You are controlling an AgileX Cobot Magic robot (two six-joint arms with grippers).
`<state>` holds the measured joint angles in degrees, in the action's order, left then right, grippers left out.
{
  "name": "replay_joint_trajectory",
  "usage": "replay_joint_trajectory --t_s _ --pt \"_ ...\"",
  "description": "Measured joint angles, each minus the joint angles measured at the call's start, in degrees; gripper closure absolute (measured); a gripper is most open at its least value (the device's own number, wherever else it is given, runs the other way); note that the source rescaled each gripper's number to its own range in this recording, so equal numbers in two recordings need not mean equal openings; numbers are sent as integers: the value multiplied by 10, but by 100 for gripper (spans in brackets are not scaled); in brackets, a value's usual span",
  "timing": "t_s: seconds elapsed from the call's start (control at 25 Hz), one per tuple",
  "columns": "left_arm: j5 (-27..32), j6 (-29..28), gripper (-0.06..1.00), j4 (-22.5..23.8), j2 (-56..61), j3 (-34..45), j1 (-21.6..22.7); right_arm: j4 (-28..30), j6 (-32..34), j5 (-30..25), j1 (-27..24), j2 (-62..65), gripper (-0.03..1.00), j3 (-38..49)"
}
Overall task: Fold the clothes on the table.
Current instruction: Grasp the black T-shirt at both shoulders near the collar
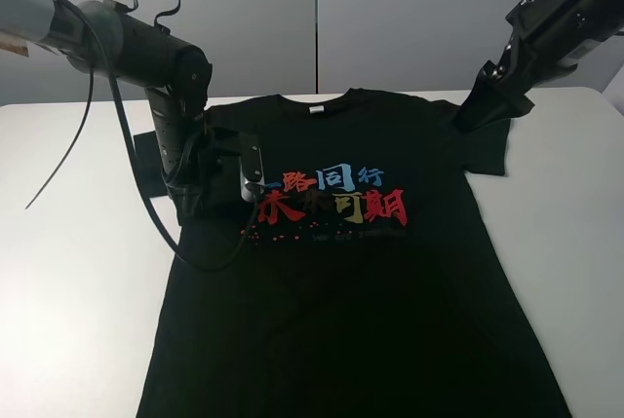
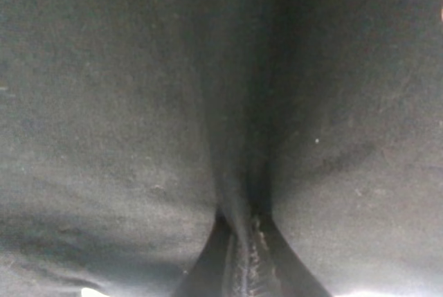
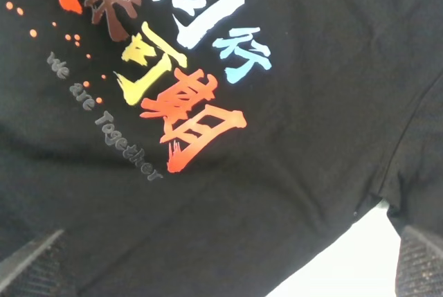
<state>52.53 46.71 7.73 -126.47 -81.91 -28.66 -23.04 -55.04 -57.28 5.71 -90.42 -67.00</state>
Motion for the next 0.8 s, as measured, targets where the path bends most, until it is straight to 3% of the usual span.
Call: replay_joint_trajectory --t_s 0.28,0.56,0.8 --pt "10 14 94 7 -1 0 0 23 -22 14 4 -13 -3 0" --pt "23 27 94 11 -1 0 -1 134 -13 53 62 -103 -3 0" --pt "24 30 94 17 -1 0 -12 189 -13 101 71 -161 -3 0"
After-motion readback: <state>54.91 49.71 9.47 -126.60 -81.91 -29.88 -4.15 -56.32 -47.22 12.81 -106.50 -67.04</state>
